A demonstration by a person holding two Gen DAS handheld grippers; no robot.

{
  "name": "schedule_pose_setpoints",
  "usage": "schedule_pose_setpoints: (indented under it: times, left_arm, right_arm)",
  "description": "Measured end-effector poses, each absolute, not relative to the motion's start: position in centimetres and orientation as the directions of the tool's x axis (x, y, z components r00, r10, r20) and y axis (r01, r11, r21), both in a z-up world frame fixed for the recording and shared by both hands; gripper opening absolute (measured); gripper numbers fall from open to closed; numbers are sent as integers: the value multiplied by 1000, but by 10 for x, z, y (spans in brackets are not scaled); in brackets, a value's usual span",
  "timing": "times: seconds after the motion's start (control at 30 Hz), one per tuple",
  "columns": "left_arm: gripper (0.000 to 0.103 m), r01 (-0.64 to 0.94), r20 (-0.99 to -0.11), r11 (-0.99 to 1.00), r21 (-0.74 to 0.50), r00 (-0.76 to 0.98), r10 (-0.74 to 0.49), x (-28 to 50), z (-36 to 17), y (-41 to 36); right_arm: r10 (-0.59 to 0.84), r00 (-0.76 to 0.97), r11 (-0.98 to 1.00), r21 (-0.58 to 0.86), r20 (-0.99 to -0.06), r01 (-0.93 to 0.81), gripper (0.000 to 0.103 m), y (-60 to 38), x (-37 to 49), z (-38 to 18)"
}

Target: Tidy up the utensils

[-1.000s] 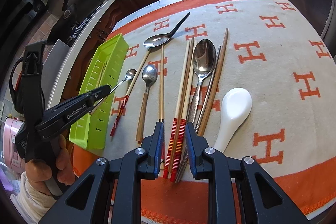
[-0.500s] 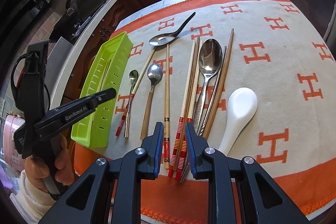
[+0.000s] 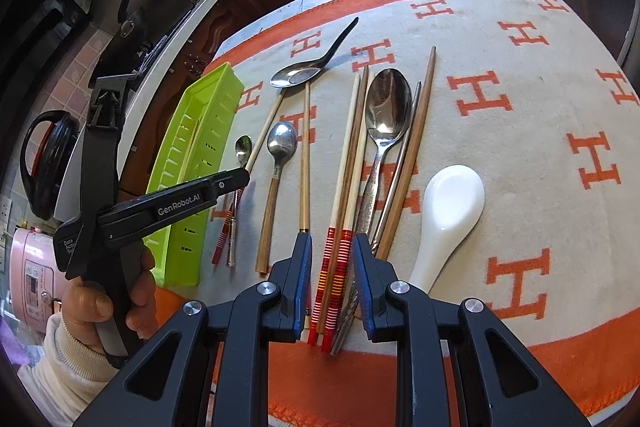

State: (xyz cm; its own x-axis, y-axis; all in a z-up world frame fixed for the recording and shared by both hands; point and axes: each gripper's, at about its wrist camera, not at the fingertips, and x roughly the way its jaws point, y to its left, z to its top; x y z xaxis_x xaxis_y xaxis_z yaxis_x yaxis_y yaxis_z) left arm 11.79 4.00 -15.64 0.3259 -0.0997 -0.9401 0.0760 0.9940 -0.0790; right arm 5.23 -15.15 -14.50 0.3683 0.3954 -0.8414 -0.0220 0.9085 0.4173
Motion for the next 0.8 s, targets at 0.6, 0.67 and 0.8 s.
schedule_pose_setpoints:
  times: [0.6,0.67,0.8]
  left_arm:
    - [27,59,-979,996,67,195,54,142,-163,18]
    - [28,72,-978,995,68,202,52,143,-157,11]
    - [42,87,-981,991,99,174,83,148,-163,2]
  right_arm:
    - [426,372,886,463,-825,10,21,-172,59,-159]
    - [428,375,883,468,-822,18,21,-176,58,-160]
    - [440,376,872,488,-815,37,21,-185,60,-165]
